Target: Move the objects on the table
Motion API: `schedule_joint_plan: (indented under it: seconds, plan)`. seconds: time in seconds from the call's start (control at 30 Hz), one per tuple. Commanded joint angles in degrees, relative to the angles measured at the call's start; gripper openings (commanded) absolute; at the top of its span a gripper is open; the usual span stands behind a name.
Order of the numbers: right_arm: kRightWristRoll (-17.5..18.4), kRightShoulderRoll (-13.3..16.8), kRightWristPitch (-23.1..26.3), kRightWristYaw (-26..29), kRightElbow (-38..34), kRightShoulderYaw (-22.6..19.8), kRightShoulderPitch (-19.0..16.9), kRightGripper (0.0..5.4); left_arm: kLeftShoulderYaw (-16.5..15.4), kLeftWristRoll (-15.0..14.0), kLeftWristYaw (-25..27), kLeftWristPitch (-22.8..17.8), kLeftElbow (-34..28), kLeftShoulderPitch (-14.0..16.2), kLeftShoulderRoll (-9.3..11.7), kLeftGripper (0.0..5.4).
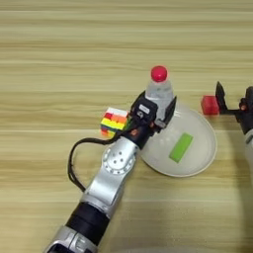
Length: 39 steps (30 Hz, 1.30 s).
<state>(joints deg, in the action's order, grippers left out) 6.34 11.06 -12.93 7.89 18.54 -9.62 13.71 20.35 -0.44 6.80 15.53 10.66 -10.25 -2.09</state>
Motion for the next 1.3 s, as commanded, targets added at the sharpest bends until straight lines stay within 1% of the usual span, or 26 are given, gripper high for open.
schedule_joint_plan:
  seconds: [0.03, 0.2, 0.3, 0.4, 0.53, 0.67, 0.8, 0.9, 1.17, 1.23, 1.3]
  plan:
    - [-0.1, -0.1, -0.1, -0.2, 1.1, 0.0, 1.0, 5.40, -2.0, -0.5, -0.3, -1.7, -5.3, -0.5, -1.3, 3.14]
    - [-0.1, -0.2, -0.3, -0.3, 1.2, 0.0, 1.0, 5.40, -4.5, -0.6, -0.2, -3.5, -10.4, 0.0, -0.1, 3.14]
    - [-0.1, -0.2, -0.3, -0.3, 1.1, 0.0, 0.8, 5.40, -7.3, -0.8, -0.4, -4.5, -13.0, 0.8, 1.1, 3.13]
    - [-0.1, -0.3, -0.3, -0.4, 0.9, 0.0, 0.7, 5.40, -10.4, -1.1, -0.5, -5.1, -15.3, 2.5, 2.6, 3.13]
    - [0.0, -0.3, -0.3, -0.4, 1.0, 0.0, 0.7, 5.40, -12.8, -1.3, -0.4, -6.0, -19.3, 4.9, 3.5, 3.13]
    - [0.1, -0.2, -0.4, -0.2, 1.4, 0.0, 0.9, 5.40, -16.2, -1.7, -0.9, -6.8, -22.7, 6.8, 4.8, 3.13]
    - [0.0, -0.4, -0.5, -0.2, 1.6, 0.1, 1.1, 5.40, -19.1, -2.5, -0.9, -7.0, -22.7, 7.9, 5.9, 3.13]
    - [0.0, -0.4, -0.6, -0.3, 1.7, 0.2, 1.1, 5.40, -20.7, -3.0, -0.9, -6.8, -22.0, 8.6, 6.4, 3.13]
    - [0.0, -0.4, -0.6, -0.1, 1.8, 0.1, 1.2, 5.40, -22.3, -2.8, -0.9, -6.0, -19.8, 9.4, 6.4, 3.13]
    - [0.0, -0.4, -0.5, -0.2, 1.8, 0.1, 1.2, 5.40, -22.9, -2.9, -1.0, -5.6, -18.3, 9.4, 6.6, 3.13]
    - [0.0, -0.4, -0.5, -0.2, 1.8, 0.1, 1.2, 5.40, -23.4, -2.4, -1.3, -5.1, -16.4, 9.2, 6.9, 3.13]
